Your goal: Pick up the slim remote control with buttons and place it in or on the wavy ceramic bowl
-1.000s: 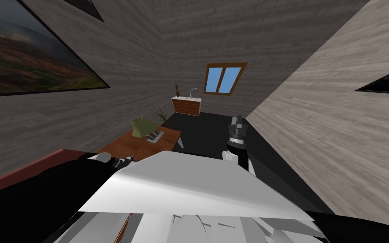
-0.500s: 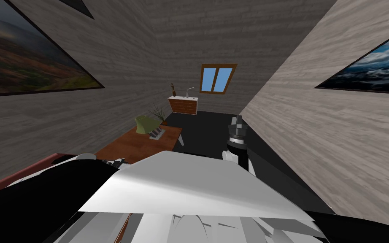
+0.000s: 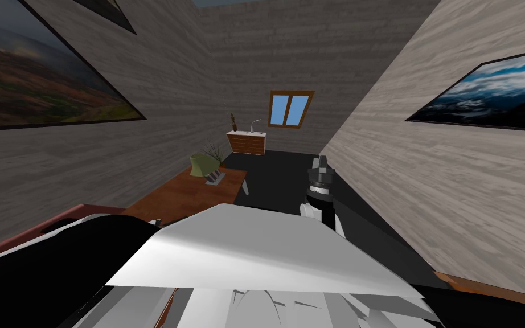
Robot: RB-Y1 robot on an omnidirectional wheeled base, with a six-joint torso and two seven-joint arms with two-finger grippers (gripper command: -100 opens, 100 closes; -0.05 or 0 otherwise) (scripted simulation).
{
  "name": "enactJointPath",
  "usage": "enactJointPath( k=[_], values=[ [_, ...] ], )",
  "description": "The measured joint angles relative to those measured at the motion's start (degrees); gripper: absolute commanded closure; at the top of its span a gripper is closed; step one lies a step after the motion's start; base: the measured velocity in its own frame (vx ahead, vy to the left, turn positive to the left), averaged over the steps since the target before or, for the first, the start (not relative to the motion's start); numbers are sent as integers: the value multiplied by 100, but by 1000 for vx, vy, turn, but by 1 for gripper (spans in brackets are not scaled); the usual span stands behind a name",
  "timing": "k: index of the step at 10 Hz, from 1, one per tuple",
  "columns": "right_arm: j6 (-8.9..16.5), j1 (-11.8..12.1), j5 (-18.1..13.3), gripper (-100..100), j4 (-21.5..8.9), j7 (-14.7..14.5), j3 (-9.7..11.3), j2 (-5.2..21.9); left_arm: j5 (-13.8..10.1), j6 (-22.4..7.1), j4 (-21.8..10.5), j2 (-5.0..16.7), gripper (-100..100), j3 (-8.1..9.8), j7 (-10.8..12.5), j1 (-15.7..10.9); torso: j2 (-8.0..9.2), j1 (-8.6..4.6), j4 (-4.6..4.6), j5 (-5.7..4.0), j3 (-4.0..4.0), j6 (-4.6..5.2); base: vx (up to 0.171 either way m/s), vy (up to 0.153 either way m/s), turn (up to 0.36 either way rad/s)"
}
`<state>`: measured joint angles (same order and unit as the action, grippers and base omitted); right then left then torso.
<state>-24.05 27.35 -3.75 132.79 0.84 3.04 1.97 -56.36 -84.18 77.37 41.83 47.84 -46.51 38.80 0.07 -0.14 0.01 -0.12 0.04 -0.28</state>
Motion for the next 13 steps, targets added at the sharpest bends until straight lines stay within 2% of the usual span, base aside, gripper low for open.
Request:
enactJointPath(
  k=[4,5,6,7,8,9,10,13],
  values=[
    [0,0,0,0,0,0,0,0,0,1,-2,0,-100,-1,0,1,-19,-5,-5,-2,-11,2,0,0,0],
    [0,0,0,0,0,0,0,0,0,1,-2,0,0,-1,0,1,-19,-5,-5,-2,-12,2,0,0,0],
    [0,0,0,0,0,0,0,0,0,1,-2,0,-100,-1,0,1,-19,-5,-5,-2,-12,2,55,-3,-326],
    [0,1,0,0,0,0,0,0,137,110,-89,32,-100,-124,134,206,-32,-6,-7,-2,-18,-1,68,-3,-25],
    [0,1,0,0,0,0,0,0,301,266,-265,81,-100,-284,296,276,-40,-5,-9,-1,-23,3,35,-3,-24],
    [0,1,0,0,0,0,0,0,496,451,-474,90,-100,-486,459,242,-35,-5,-8,0,-21,2,9,-4,-3],
    [0,1,0,0,0,0,0,0,630,631,-592,88,-100,-589,615,259,-26,-6,-7,-2,-16,1,0,0,0],
    [0,0,0,0,0,0,0,0,699,1095,-613,103,-100,-625,1093,282,-18,-5,-4,-2,-11,2,-2,-1,1]
  ],
)
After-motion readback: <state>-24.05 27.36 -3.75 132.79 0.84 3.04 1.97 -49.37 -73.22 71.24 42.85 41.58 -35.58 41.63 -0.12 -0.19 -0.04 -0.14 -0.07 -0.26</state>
